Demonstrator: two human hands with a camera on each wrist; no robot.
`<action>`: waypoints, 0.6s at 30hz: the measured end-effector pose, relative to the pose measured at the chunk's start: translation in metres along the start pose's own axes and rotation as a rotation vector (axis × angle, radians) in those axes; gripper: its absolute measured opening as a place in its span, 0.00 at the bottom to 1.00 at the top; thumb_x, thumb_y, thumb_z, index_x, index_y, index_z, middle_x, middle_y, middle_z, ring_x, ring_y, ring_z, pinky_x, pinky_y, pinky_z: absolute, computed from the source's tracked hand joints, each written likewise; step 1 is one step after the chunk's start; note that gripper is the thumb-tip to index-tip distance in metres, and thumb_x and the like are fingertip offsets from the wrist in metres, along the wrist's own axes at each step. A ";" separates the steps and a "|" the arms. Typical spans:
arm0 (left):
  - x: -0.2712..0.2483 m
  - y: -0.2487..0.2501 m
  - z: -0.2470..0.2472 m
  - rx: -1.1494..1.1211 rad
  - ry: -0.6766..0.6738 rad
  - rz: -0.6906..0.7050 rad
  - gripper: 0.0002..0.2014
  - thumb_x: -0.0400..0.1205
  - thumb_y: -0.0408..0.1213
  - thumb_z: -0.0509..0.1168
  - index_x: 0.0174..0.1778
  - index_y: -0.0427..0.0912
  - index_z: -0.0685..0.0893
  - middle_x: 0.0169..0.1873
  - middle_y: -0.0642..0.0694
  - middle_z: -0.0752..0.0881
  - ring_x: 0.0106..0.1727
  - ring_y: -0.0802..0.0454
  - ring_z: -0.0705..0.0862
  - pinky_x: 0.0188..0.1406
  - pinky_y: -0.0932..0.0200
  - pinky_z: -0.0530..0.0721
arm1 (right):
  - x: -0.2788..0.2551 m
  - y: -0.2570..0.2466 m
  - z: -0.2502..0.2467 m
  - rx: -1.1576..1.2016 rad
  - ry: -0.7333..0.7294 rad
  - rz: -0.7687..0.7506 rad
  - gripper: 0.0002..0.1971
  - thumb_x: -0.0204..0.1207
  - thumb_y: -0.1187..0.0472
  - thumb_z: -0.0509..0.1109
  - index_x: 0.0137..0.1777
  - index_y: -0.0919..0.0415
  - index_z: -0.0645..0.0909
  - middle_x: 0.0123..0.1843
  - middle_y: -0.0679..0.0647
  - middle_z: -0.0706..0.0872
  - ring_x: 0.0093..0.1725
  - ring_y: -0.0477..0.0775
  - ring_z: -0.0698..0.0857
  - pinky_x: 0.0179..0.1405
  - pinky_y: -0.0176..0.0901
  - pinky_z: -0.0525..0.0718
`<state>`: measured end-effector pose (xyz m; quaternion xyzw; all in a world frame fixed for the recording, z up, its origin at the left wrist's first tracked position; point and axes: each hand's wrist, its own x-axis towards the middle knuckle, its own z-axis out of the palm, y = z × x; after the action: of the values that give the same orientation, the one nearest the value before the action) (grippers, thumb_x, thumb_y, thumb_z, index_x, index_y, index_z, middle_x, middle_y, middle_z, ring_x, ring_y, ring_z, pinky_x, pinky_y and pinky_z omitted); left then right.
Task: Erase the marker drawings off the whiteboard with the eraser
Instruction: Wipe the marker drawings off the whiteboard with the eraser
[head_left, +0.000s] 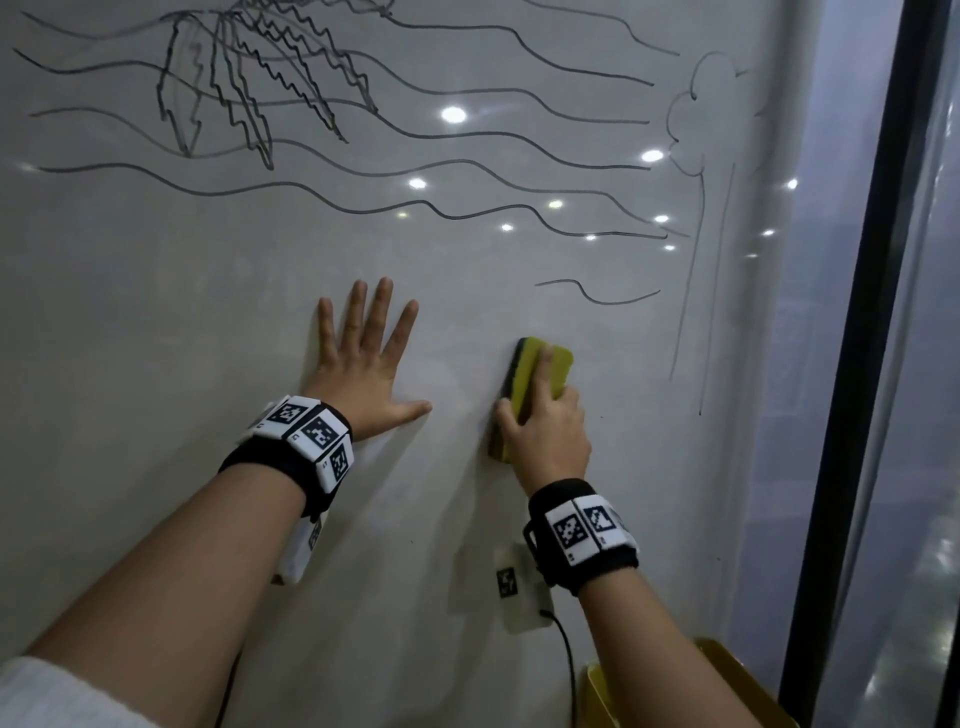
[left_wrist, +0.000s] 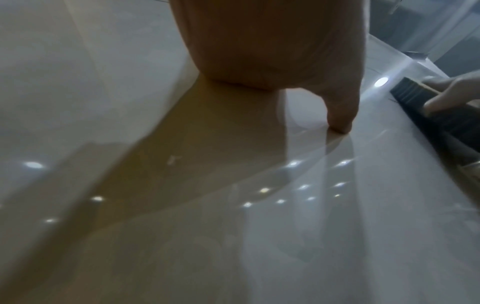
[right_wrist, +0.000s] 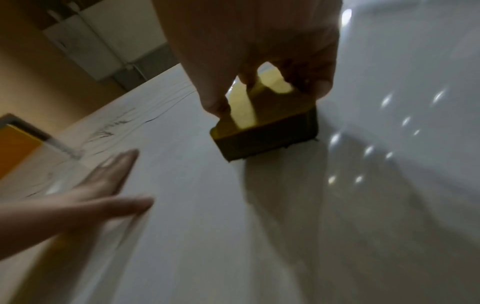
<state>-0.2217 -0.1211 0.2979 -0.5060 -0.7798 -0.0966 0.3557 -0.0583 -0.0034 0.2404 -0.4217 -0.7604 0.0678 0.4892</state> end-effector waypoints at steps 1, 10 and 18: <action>0.000 0.000 0.000 0.000 -0.004 0.000 0.58 0.71 0.73 0.56 0.71 0.50 0.15 0.66 0.44 0.10 0.68 0.42 0.11 0.60 0.40 0.10 | -0.003 0.000 0.000 -0.061 -0.010 -0.078 0.38 0.79 0.43 0.59 0.83 0.43 0.40 0.64 0.60 0.70 0.64 0.63 0.72 0.51 0.53 0.78; 0.000 -0.001 0.000 0.004 0.001 0.004 0.58 0.71 0.73 0.55 0.68 0.51 0.12 0.66 0.44 0.09 0.67 0.43 0.10 0.61 0.39 0.11 | -0.006 0.012 -0.001 -0.126 -0.005 -0.111 0.38 0.79 0.45 0.60 0.83 0.44 0.43 0.61 0.60 0.71 0.62 0.63 0.73 0.45 0.51 0.79; 0.000 -0.002 0.000 -0.008 0.023 0.007 0.59 0.71 0.73 0.56 0.68 0.52 0.12 0.67 0.45 0.10 0.68 0.44 0.11 0.61 0.40 0.10 | 0.001 0.022 -0.007 -0.111 -0.011 0.016 0.38 0.79 0.43 0.60 0.83 0.43 0.41 0.63 0.60 0.70 0.64 0.63 0.73 0.49 0.52 0.79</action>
<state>-0.2240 -0.1220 0.2983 -0.5091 -0.7735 -0.1040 0.3629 -0.0407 0.0088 0.2331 -0.4539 -0.7623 0.0315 0.4603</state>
